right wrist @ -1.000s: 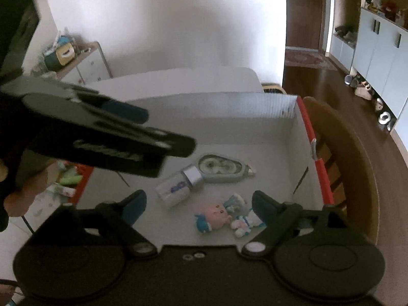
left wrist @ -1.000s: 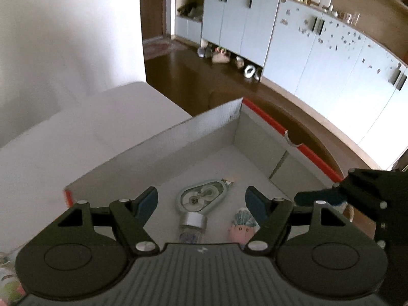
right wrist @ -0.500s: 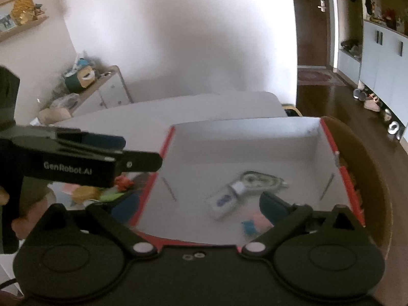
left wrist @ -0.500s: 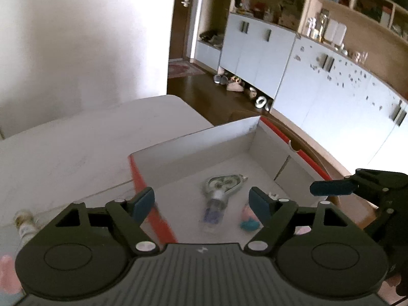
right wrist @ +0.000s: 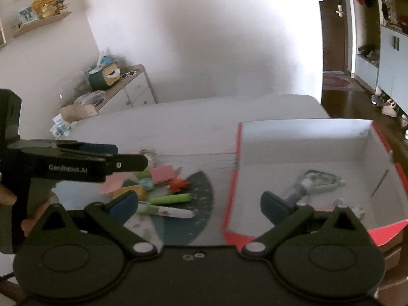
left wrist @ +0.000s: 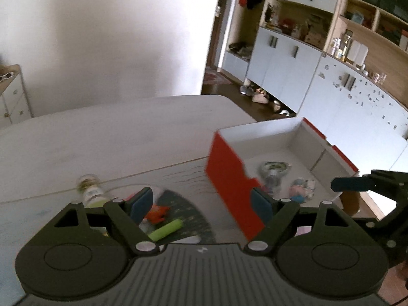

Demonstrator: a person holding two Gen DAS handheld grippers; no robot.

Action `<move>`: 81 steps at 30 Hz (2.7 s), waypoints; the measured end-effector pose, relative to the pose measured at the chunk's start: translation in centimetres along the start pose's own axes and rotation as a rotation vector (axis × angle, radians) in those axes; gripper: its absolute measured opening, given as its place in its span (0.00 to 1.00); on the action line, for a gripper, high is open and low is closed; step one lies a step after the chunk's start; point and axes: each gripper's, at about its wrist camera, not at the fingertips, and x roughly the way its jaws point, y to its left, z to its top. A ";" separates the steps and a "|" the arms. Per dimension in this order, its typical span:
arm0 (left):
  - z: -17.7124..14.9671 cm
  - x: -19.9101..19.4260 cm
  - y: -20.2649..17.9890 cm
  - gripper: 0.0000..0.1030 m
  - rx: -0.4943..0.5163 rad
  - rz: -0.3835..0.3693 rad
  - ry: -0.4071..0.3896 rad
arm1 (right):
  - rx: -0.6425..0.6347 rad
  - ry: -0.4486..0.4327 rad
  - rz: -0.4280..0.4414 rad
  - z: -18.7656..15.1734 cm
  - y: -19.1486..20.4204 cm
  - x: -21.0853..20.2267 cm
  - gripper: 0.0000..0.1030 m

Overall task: Organize rigid objects
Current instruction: 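Withdraw both tools from the box back toward the table, then grasp the pink heart bowl with left tool while right tool grasps green-white pen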

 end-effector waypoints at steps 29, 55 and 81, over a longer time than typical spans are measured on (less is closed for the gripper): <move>-6.2 0.9 17.3 0.96 -0.081 0.137 0.062 | -0.265 0.217 0.023 -2.2 9.3 14.8 0.94; -7.7 8.4 19.8 0.96 -0.036 0.154 0.151 | -0.377 0.330 0.023 -3.1 10.2 19.2 0.66; -8.9 7.4 19.4 0.65 -0.032 0.131 0.106 | -0.278 0.288 -0.018 -5.6 11.9 16.6 0.16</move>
